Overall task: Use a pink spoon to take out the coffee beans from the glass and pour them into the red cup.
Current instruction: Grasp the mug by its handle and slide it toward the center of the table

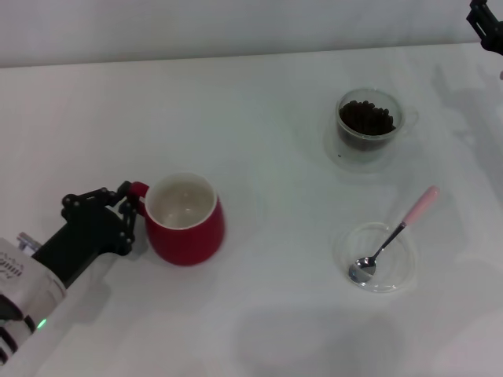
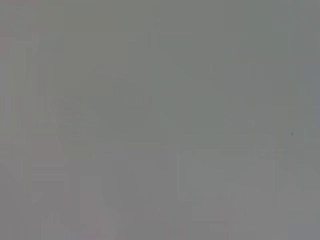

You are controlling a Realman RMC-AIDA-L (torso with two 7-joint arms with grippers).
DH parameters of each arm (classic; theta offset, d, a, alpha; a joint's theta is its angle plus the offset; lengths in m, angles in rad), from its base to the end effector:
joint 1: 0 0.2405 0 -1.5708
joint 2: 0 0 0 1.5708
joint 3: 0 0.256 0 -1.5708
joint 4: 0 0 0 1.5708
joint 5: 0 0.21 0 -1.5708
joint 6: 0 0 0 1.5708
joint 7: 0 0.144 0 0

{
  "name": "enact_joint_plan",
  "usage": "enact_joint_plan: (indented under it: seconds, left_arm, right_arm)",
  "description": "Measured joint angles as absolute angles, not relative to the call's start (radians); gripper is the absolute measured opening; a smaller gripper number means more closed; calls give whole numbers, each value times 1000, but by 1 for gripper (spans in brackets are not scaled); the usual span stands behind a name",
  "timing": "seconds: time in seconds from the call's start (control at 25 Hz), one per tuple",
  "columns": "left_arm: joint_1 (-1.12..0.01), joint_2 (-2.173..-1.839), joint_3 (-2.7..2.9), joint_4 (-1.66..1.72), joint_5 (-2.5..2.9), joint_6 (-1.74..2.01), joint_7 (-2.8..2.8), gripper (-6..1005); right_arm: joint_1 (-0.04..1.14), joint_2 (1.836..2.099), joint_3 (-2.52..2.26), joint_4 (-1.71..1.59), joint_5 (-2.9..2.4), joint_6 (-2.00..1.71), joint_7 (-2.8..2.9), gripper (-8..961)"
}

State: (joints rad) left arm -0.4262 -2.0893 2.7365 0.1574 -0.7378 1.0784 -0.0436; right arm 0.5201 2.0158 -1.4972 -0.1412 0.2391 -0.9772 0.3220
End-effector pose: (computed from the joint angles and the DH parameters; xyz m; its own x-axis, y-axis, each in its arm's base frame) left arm -0.3120 0.2868 -0.0948 0.9010 0.0213 0.4333 0.3572 -0.6032 -0.7131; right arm 0.3517 0.3780 0.0493 0.6335 0.0254 -0.7733 -0.7736 0.0404 -0.6324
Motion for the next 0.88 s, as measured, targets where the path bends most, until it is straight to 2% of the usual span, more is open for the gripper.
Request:
enact_joint_plan:
  seconds: [0.84,0.88]
  left_arm:
    - [-413,-2091,2730,208,-696,1070,11,100]
    - [-406,-2091,2729,216,-696,1070,36,154]
  right_arm:
    - [520,2020,-1497,-144,239,-977,322,822]
    - [520,2020,-1497,-144,239,-978,322,822]
